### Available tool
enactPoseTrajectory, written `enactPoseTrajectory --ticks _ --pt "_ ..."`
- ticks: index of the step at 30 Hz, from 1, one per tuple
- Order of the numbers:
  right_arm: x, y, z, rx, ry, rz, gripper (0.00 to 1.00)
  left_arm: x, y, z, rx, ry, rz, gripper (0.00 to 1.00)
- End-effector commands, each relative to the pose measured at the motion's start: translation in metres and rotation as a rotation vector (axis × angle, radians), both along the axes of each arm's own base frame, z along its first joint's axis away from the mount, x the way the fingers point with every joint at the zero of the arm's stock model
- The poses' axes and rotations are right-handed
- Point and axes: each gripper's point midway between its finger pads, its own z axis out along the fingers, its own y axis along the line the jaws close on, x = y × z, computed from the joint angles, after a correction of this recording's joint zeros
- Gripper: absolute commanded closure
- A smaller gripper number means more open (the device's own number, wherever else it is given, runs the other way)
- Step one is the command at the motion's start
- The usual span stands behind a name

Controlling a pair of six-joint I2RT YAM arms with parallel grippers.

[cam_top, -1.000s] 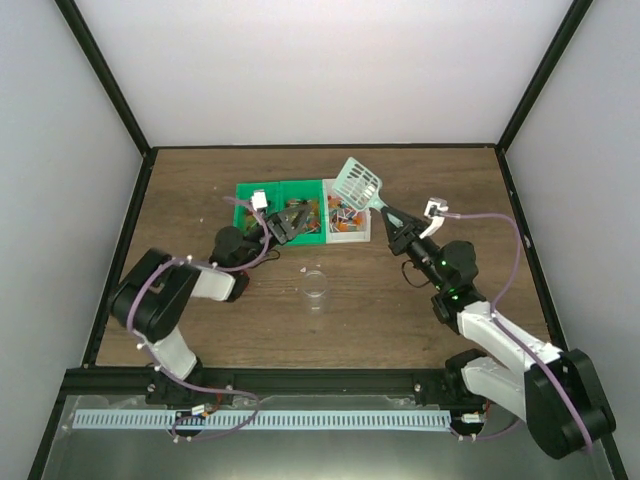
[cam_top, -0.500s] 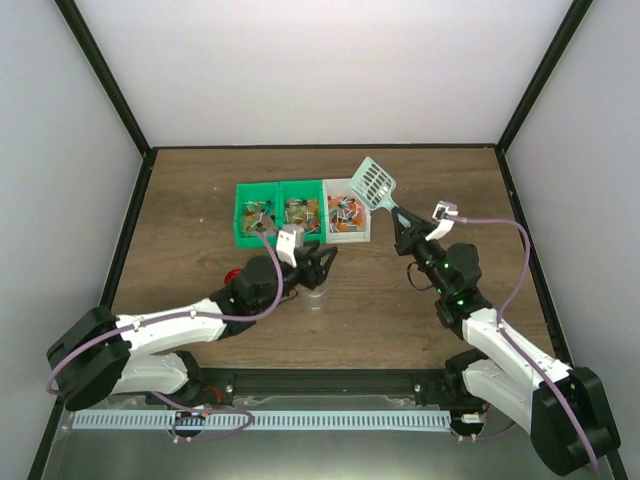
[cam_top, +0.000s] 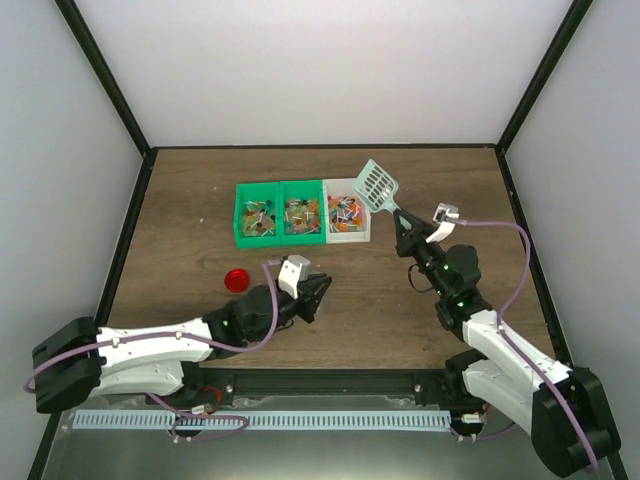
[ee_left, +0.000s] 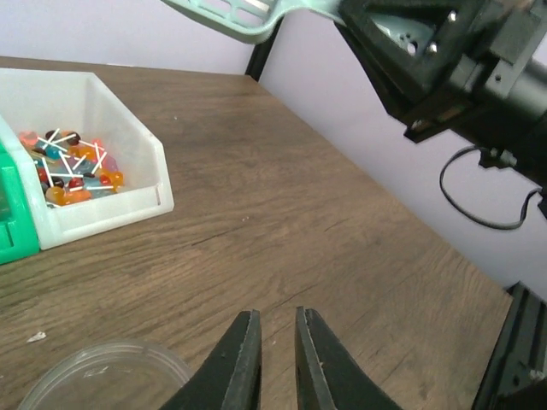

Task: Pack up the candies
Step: Move the packing bottle to the center of the board.

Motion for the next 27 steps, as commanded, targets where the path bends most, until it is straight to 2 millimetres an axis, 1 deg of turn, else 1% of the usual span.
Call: enactPoseTrajectory --ticks 1,2,3,6,8,10,15,17,18,23,26,27 --pt "0.004 -0.006 0.003 -0.018 -0.016 -0.038 0.99 -0.014 -0.003 -0.017 0.053 0.025 -0.056 0.91" --pt "0.004 -0.007 0.003 -0.02 -0.016 -0.043 0.99 -0.019 -0.004 -0.021 0.061 0.03 -0.078 0.94" --pt "0.004 -0.008 0.003 -0.023 -0.016 -0.049 0.99 -0.025 -0.006 -0.025 0.069 0.035 -0.1 0.96" --pt "0.005 -0.009 0.001 -0.031 -0.014 -0.056 0.99 -0.047 -0.012 -0.032 0.072 0.025 -0.17 0.96" --pt "0.005 -0.007 0.002 -0.035 -0.016 -0.046 0.99 -0.055 -0.012 -0.038 0.075 0.022 -0.188 0.96" --pt "0.006 -0.006 0.002 -0.037 -0.018 -0.039 0.99 -0.059 -0.009 -0.048 0.077 0.023 -0.185 0.96" --pt "0.007 -0.005 0.002 -0.04 -0.02 -0.037 0.99 -0.057 0.005 -0.083 0.091 0.031 -0.143 0.96" --pt "0.007 -0.004 0.002 -0.038 -0.021 -0.034 0.99 -0.057 0.006 -0.089 0.078 0.016 -0.142 0.96" --pt "0.008 -0.004 0.002 -0.038 -0.021 -0.032 0.99 -0.058 0.009 -0.096 0.078 0.009 -0.147 0.96" --pt "0.009 0.0 0.0 -0.052 -0.018 -0.014 0.99 -0.055 0.0 -0.118 0.122 0.01 -0.149 0.96" --pt "0.009 0.0 -0.001 -0.06 -0.019 -0.016 0.99 -0.054 -0.003 -0.121 0.108 0.003 -0.148 0.96" --pt "0.009 -0.001 -0.001 -0.062 -0.02 -0.021 0.99 -0.053 -0.01 -0.117 0.093 -0.003 -0.15 0.96"
